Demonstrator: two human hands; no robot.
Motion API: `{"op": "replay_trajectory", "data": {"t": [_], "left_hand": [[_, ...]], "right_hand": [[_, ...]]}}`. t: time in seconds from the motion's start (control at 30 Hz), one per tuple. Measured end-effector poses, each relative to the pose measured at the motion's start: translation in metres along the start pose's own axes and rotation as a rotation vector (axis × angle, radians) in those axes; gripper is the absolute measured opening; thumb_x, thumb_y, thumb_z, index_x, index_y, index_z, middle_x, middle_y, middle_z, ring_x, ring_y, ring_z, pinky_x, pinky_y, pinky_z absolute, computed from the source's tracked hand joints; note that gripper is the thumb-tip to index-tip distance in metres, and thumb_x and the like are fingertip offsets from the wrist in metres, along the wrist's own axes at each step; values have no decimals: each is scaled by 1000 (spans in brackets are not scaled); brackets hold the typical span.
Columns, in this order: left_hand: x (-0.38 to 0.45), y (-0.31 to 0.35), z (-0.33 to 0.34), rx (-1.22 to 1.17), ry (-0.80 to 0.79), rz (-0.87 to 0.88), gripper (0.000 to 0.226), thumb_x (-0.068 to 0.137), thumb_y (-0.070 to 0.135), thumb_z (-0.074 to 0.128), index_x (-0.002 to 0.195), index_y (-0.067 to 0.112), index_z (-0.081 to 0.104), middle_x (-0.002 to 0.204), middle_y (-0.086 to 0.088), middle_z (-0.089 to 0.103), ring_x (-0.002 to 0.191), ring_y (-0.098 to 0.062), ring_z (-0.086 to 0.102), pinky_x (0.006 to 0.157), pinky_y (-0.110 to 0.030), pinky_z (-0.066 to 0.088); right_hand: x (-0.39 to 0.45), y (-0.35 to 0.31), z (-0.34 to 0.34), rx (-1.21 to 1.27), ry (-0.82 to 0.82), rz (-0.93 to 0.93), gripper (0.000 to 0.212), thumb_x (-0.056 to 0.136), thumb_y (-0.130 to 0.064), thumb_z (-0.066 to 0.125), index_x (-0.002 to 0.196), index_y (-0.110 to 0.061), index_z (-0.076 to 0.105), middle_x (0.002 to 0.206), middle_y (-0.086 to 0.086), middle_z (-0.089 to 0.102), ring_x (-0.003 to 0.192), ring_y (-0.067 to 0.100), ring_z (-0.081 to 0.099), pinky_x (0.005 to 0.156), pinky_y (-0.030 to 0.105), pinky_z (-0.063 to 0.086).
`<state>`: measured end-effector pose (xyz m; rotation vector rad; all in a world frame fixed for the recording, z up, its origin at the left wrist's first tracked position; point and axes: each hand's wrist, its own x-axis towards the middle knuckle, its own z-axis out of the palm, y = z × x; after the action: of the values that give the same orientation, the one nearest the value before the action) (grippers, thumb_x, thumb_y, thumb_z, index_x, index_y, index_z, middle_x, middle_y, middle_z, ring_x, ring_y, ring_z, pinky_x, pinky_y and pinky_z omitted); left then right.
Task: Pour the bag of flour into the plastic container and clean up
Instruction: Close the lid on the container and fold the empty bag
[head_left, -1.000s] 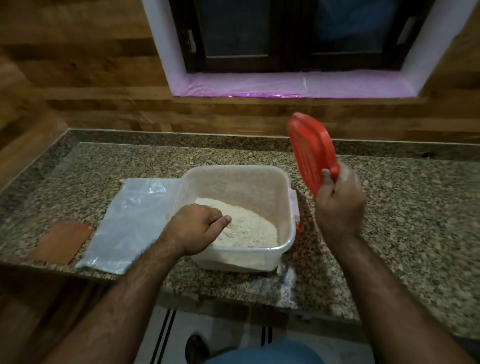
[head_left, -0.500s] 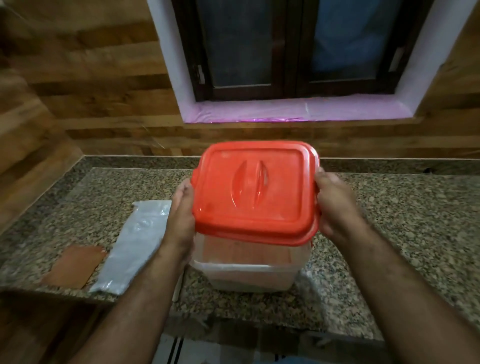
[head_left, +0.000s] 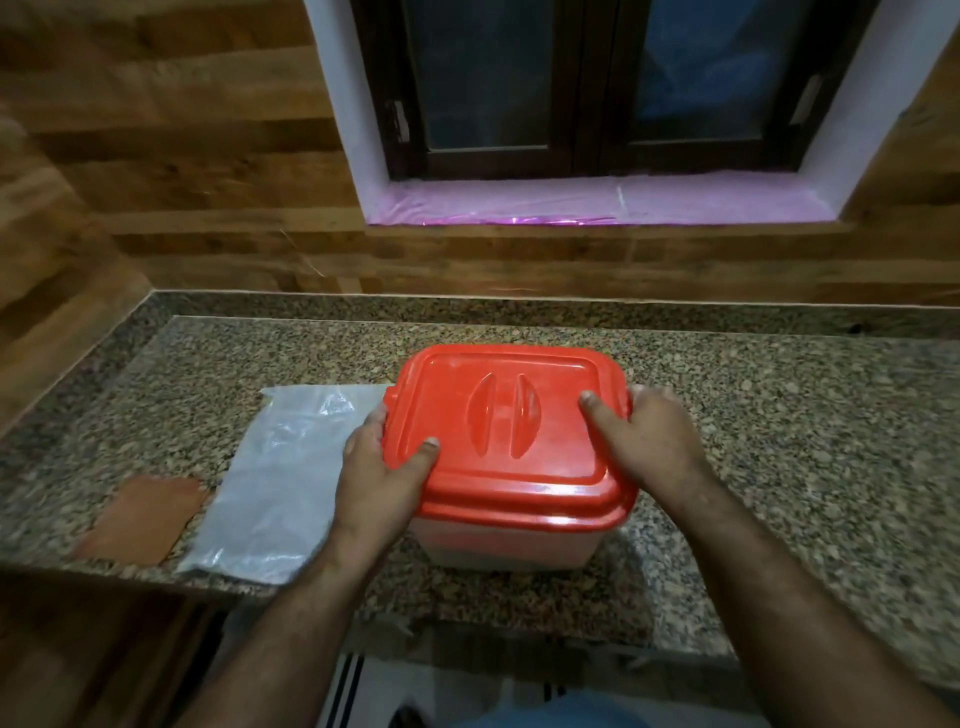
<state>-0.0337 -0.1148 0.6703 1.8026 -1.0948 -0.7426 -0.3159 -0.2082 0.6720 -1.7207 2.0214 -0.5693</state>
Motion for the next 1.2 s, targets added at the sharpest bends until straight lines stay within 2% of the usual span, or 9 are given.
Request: {"op": "replay_trajectory", "data": {"t": [0.13,0.23,0.37,0.53,0.6,0.73,0.83,1.0,1.2], "left_hand": [[16,0,-2,143,16,-61,94,81,64,79,161,31,43,142,6,47,124,-16,55,117,-44,45],[34,1,-6,-15,-85,-158,89,67,74,76,143,31,59,134,4,70,117,-19,71,108,-50,56],[40,-4,-1,-196,-139,-223,78,67,64,83,132,26,64,118,1,79,104,-21,79,99,-49,61],[36,-5,-6,-496,-415,-492,55,85,37,86,130,10,68,123,-18,78,113,-36,76,94,-46,63],[39,-6,-11,-470,-435,-533,77,69,43,97,131,8,69,121,-18,79,113,-36,76,98,-47,61],[40,1,-14,-321,-326,-502,95,49,44,104,125,-2,71,105,-19,82,96,-36,81,88,-46,64],[41,5,-17,-173,-199,-439,78,53,44,104,107,-4,74,88,-15,83,77,-30,82,64,-36,65],[43,12,-12,399,78,-159,77,52,85,85,80,14,73,74,-1,75,70,-24,73,60,-35,56],[36,19,2,804,146,-34,72,91,80,55,94,11,70,87,-9,73,82,-32,70,63,-36,49]], "right_hand": [[9,0,-3,34,-65,18,103,69,-105,33,117,-24,75,107,7,74,83,25,76,79,48,67],[5,-6,-12,61,-176,29,74,90,-84,49,128,-25,72,99,-1,78,82,19,78,82,43,66],[-3,-3,-11,651,-408,224,77,91,-57,76,154,-26,44,118,10,76,84,29,83,74,45,68],[-2,16,6,936,-683,406,92,68,-53,97,140,-7,62,128,24,74,118,48,71,108,66,51],[-4,12,0,924,-627,418,93,62,-52,100,134,-5,67,119,23,78,109,46,76,104,63,55],[-17,-6,-23,494,-175,299,64,63,-61,95,90,-8,73,79,6,80,67,26,79,67,44,68],[-26,-24,-23,47,-20,176,62,77,-75,77,83,-16,61,71,-2,65,57,13,60,45,24,42],[-30,-38,-23,-250,-28,139,64,87,-77,63,84,-13,66,72,1,63,55,14,56,42,24,35],[-41,-53,-22,-449,32,-18,49,106,-55,53,105,-11,74,86,7,71,73,25,63,61,30,46]]}}
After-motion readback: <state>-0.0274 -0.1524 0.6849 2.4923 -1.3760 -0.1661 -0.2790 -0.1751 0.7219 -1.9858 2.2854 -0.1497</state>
